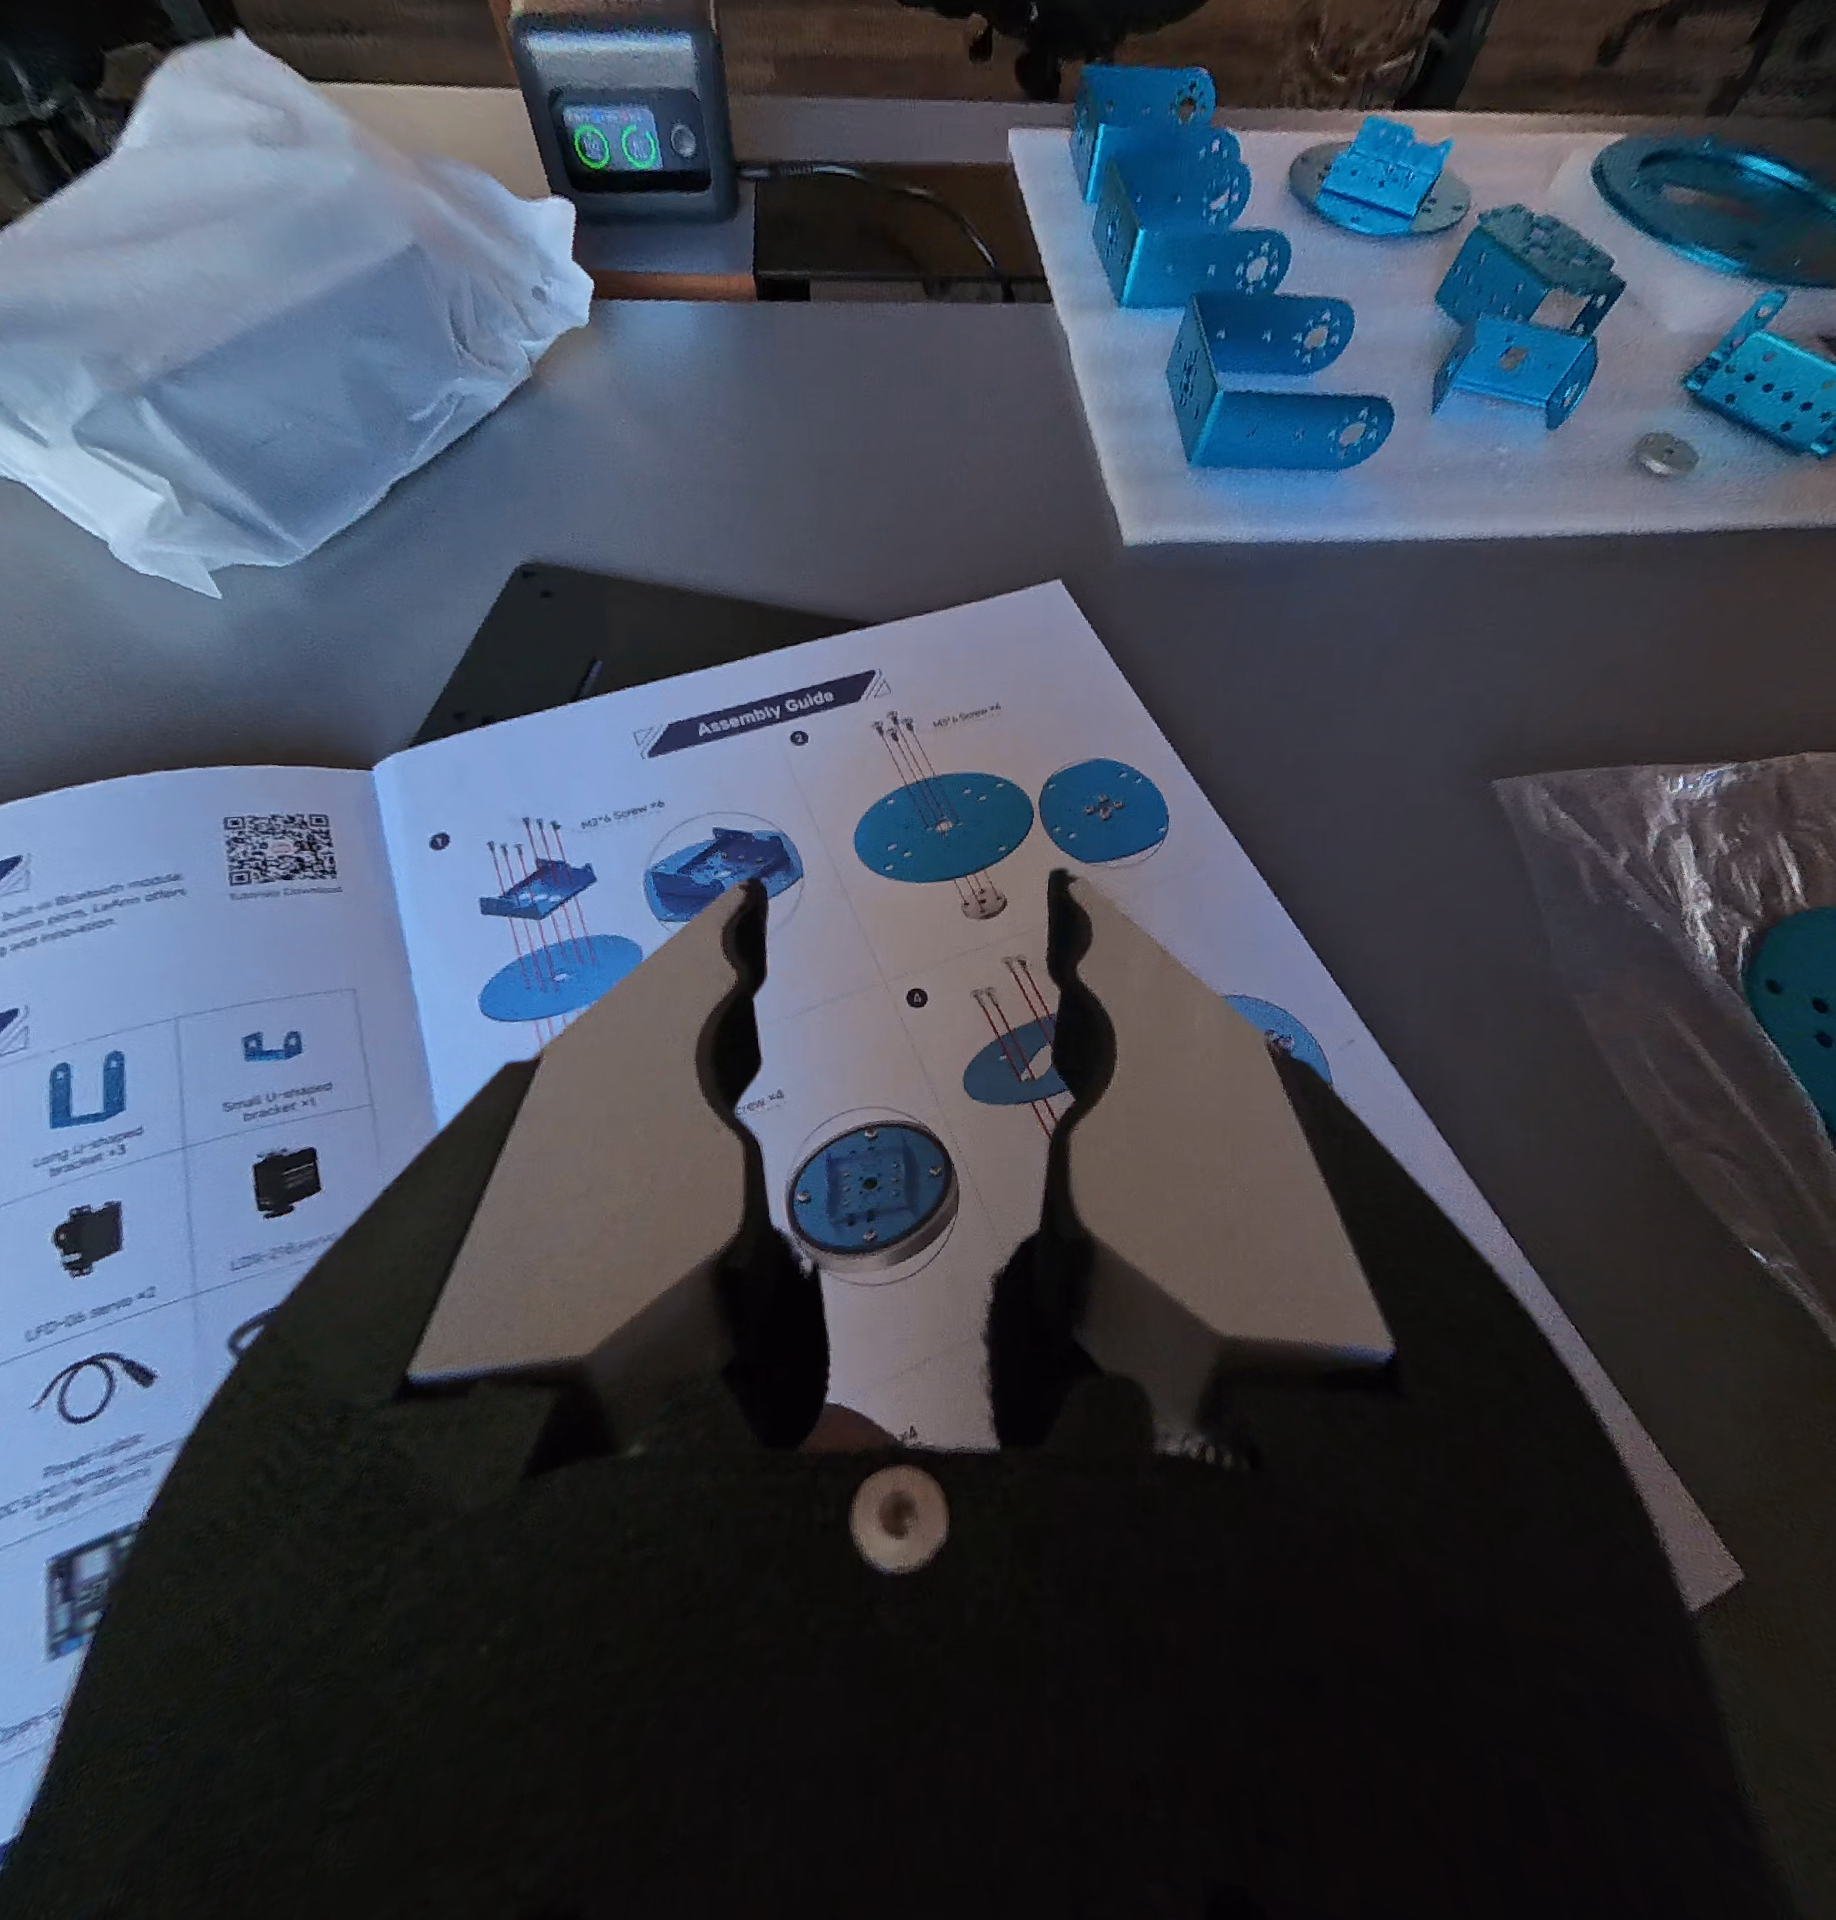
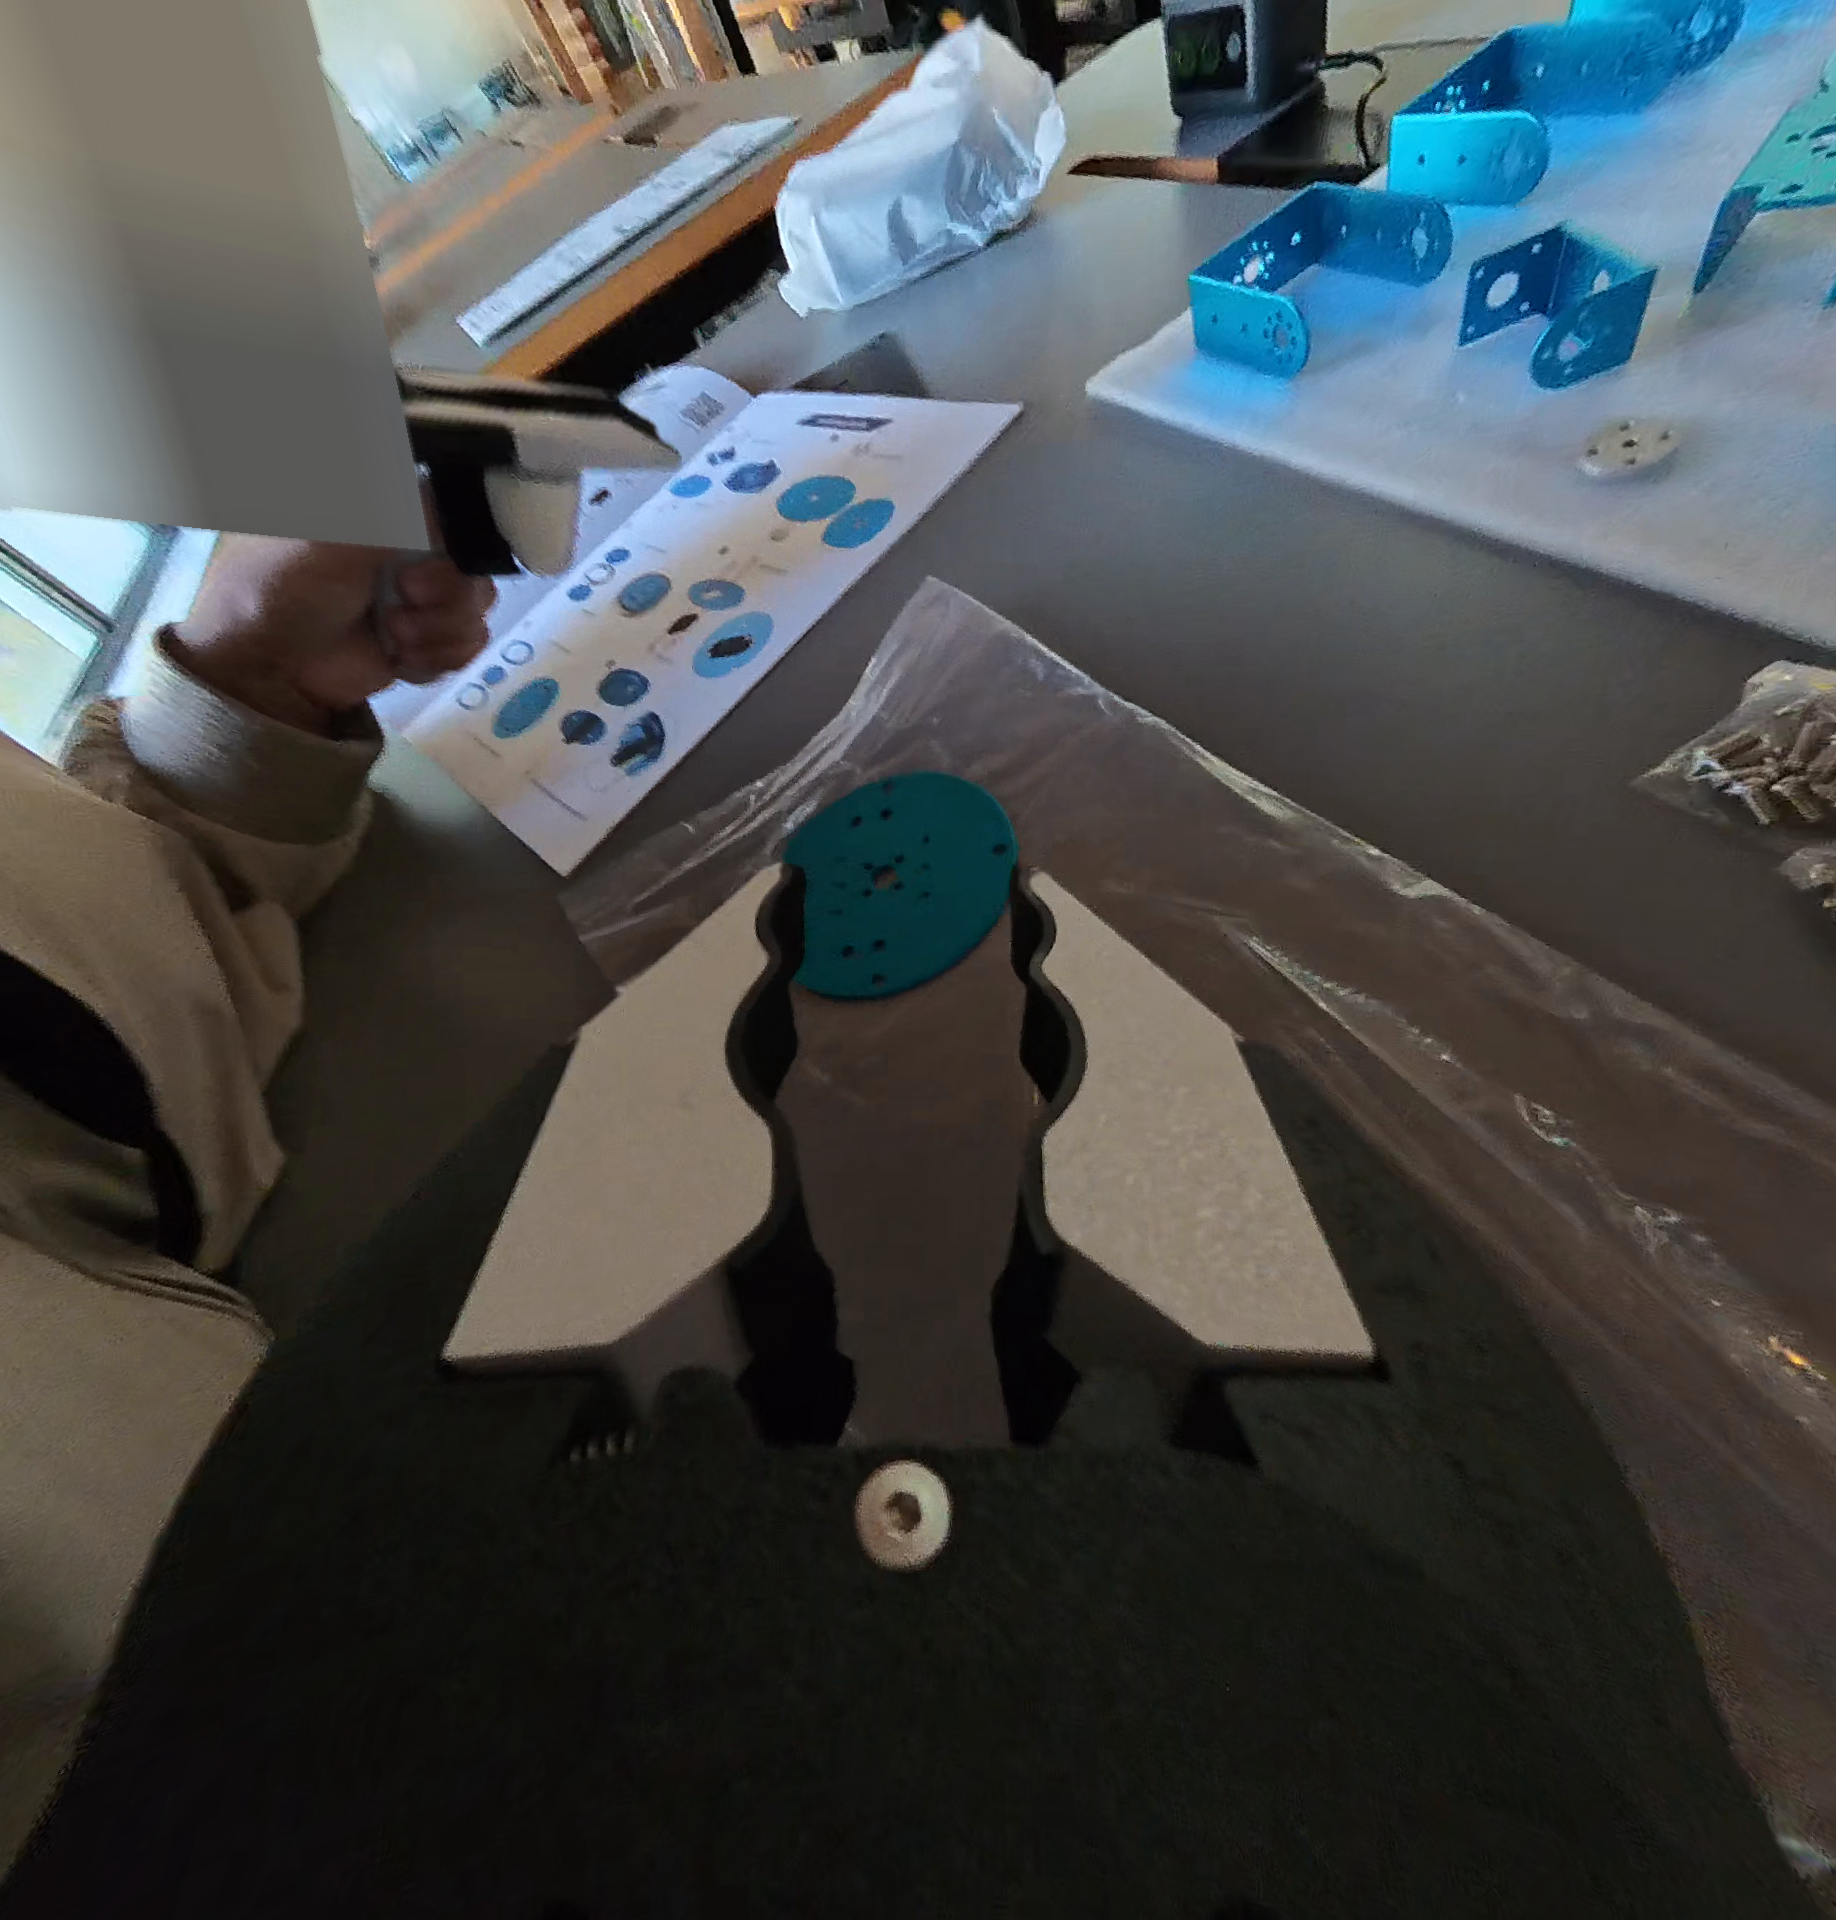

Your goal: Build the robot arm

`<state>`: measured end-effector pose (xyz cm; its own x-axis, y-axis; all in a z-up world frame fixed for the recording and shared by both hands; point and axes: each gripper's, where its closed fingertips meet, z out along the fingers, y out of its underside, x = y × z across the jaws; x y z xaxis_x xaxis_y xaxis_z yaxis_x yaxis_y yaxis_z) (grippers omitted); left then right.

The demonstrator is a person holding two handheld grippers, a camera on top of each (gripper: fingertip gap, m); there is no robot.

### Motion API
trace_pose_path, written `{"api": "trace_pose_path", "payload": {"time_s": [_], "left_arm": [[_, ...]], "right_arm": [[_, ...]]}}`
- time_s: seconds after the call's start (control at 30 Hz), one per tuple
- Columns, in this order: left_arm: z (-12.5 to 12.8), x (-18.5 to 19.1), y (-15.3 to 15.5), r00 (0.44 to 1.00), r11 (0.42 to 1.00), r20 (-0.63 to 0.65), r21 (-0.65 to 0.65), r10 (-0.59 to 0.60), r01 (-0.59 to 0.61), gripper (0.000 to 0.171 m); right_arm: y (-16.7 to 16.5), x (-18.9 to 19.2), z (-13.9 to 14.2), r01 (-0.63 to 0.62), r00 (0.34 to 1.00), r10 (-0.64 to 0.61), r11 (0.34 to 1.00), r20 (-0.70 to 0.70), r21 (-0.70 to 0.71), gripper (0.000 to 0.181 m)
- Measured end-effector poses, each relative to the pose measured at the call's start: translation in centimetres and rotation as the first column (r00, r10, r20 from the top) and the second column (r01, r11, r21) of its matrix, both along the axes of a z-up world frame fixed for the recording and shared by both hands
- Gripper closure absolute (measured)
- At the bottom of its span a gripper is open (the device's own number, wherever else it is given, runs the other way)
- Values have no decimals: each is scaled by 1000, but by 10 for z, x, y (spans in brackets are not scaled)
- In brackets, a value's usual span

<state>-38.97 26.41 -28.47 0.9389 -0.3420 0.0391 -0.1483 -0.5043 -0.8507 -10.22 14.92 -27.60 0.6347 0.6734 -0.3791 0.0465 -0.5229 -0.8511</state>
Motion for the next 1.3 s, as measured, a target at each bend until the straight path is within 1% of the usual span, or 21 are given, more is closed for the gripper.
{"api": "trace_pose_path", "payload": {"time_s": [0.1,0.2,0.37,0.5,0.63,0.67,0.73,0.8,0.83,0.9,0.93,1.0,1.07,1.1,1.13,1.2,1.3], "left_arm": [[-8,2,-1,1000,999,-8,-31,-10,10,116],[-7,3,-1,1000,1000,-15,-24,-8,7,117],[-8,3,0,1000,1000,-18,-27,-9,9,116],[-10,6,-1,1000,999,-6,-39,-19,19,117],[-3,14,-4,998,998,-18,-2,-58,58,117],[-1,19,-6,997,997,-20,13,-81,81,117],[4,35,-13,986,985,-6,34,-167,167,117],[12,62,-27,955,956,49,53,-291,289,117],[16,80,-37,927,931,88,54,-366,362,117],[16,119,-66,837,844,134,-1,-531,536,117],[14,135,-78,801,804,132,-44,-584,593,117],[11,162,-100,737,727,132,-125,-663,676,117],[3,181,-120,674,651,125,-184,-728,737,116],[-4,186,-126,657,630,97,-209,-747,748,116],[-13,188,-129,652,627,53,-227,-756,746,116],[-29,189,-127,667,653,-29,-241,-745,718,116],[-42,192,-121,706,696,-64,-248,-706,674,116]], "right_arm": [[2,0,8,7,999,-7,1000,-33,21,143],[3,5,5,23,1000,-23,999,12,45,143],[7,11,9,48,998,-51,995,40,85,145],[6,14,6,48,997,-53,996,59,72,144],[4,15,9,52,994,-60,994,90,92,144],[2,12,7,34,995,-41,997,93,73,143],[-5,6,0,-14,994,10,999,110,36,139],[-12,-5,-5,-86,987,78,995,142,52,136],[-13,-9,-10,-113,978,100,992,185,59,134],[-12,-17,-20,-167,944,141,984,300,61,132],[-10,-23,-22,-199,922,167,978,349,56,128],[-10,-33,-29,-276,861,251,961,442,-6,115],[-4,-34,-40,-326,794,298,945,529,-43,115],[-1,-35,-43,-348,776,314,936,546,-44,113],[1,-38,-46,-367,771,328,929,546,-40,108],[7,-41,-48,-365,786,318,931,530,-16,107],[7,-41,-61,-351,785,313,936,534,-33,105]]}}
